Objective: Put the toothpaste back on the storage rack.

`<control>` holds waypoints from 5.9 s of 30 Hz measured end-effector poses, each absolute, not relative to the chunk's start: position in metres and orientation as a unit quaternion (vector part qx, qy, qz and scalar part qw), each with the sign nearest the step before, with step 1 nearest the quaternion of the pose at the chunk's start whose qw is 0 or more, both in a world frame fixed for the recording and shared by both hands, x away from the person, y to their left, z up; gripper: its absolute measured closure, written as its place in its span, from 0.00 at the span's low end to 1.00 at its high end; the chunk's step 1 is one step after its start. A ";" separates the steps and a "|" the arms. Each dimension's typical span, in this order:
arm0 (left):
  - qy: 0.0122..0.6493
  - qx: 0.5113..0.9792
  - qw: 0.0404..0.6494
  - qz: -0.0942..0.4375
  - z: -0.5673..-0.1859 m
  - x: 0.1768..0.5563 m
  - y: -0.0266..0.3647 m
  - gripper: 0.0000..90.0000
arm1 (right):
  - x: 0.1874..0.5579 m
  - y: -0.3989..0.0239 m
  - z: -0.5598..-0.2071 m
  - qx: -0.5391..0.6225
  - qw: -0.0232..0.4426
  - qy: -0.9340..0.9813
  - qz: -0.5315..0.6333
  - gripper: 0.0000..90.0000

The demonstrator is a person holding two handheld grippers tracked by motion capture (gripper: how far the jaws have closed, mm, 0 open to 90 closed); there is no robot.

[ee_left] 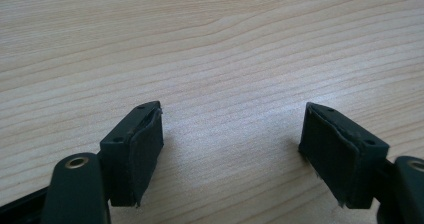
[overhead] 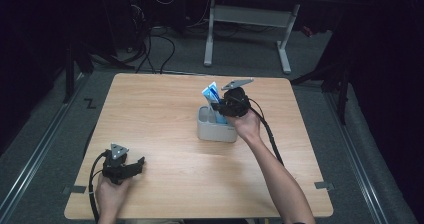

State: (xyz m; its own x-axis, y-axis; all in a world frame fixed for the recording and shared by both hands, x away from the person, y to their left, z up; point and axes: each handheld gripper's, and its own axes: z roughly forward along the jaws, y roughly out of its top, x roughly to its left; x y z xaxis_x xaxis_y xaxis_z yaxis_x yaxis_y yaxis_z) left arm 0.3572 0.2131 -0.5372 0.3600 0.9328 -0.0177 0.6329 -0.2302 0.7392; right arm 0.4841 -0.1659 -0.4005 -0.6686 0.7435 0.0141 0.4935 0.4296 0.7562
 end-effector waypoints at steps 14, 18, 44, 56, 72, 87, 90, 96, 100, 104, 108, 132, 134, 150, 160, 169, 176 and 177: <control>0.521 0.752 0.338 0.222 -0.537 0.357 0.213 0.28 | 0.483 -0.167 -0.412 0.375 0.156 0.833 0.375 0.79; 0.521 0.752 0.338 0.222 -0.537 0.357 0.213 0.28 | 0.483 -0.169 -0.414 0.375 0.155 0.834 0.373 0.79; 0.521 0.752 0.338 0.223 -0.537 0.357 0.213 0.29 | 0.482 -0.168 -0.412 0.373 0.160 0.831 0.380 0.65; 0.521 0.752 0.338 0.224 -0.537 0.357 0.213 0.29 | 0.473 -0.170 -0.403 0.368 0.169 0.827 0.389 0.50; 0.521 0.752 0.337 0.224 -0.537 0.357 0.213 0.29 | 0.456 -0.201 -0.378 0.378 0.186 0.806 0.415 0.50; 0.521 0.752 0.337 0.224 -0.537 0.357 0.213 0.29 | 0.442 -0.231 -0.361 0.400 0.192 0.784 0.435 0.53; 0.521 0.752 0.337 0.224 -0.537 0.357 0.213 0.29 | 0.440 -0.236 -0.359 0.401 0.194 0.781 0.438 0.53; 0.521 0.752 0.337 0.224 -0.537 0.357 0.213 0.29 | 0.436 -0.246 -0.359 0.410 0.195 0.773 0.443 0.54; 0.521 0.752 0.337 0.224 -0.537 0.357 0.213 0.29 | 0.431 -0.255 -0.360 0.417 0.196 0.764 0.452 0.54; 0.521 0.751 0.337 0.225 -0.537 0.357 0.213 0.29 | 0.426 -0.263 -0.358 0.421 0.199 0.761 0.451 0.54; 0.521 0.751 0.337 0.224 -0.537 0.357 0.213 0.29 | 0.420 -0.271 -0.353 0.422 0.202 0.754 0.461 0.54; 0.521 0.751 0.337 0.224 -0.537 0.357 0.213 0.29 | 0.397 -0.301 -0.351 0.452 0.210 0.739 0.454 0.54; 0.521 0.751 0.337 0.224 -0.537 0.357 0.213 0.29 | 0.395 -0.305 -0.351 0.455 0.213 0.734 0.457 0.54; 0.521 0.751 0.337 0.224 -0.537 0.357 0.213 0.29 | 0.381 -0.323 -0.368 0.474 0.215 0.719 0.460 0.52; 0.522 0.751 0.337 0.224 -0.537 0.357 0.213 0.29 | 0.376 -0.335 -0.385 0.488 0.215 0.711 0.458 0.50; 0.522 0.751 0.337 0.224 -0.537 0.357 0.213 0.29 | 0.370 -0.343 -0.397 0.498 0.215 0.706 0.455 0.50; 0.522 0.751 0.337 0.224 -0.537 0.357 0.213 0.29 | 0.366 -0.349 -0.406 0.506 0.213 0.703 0.452 0.50; 0.522 0.751 0.337 0.224 -0.537 0.357 0.213 0.29 | 0.365 -0.350 -0.408 0.506 0.214 0.703 0.452 0.50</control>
State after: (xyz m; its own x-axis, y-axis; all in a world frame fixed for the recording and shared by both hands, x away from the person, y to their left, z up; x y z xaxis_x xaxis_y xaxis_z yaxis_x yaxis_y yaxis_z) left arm 0.3572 0.2131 -0.5372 0.3543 0.9350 -0.0151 0.6330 -0.2279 0.7399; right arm 0.3651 -0.3500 -0.4078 -0.3959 0.9047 0.1574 0.5189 0.0790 0.8512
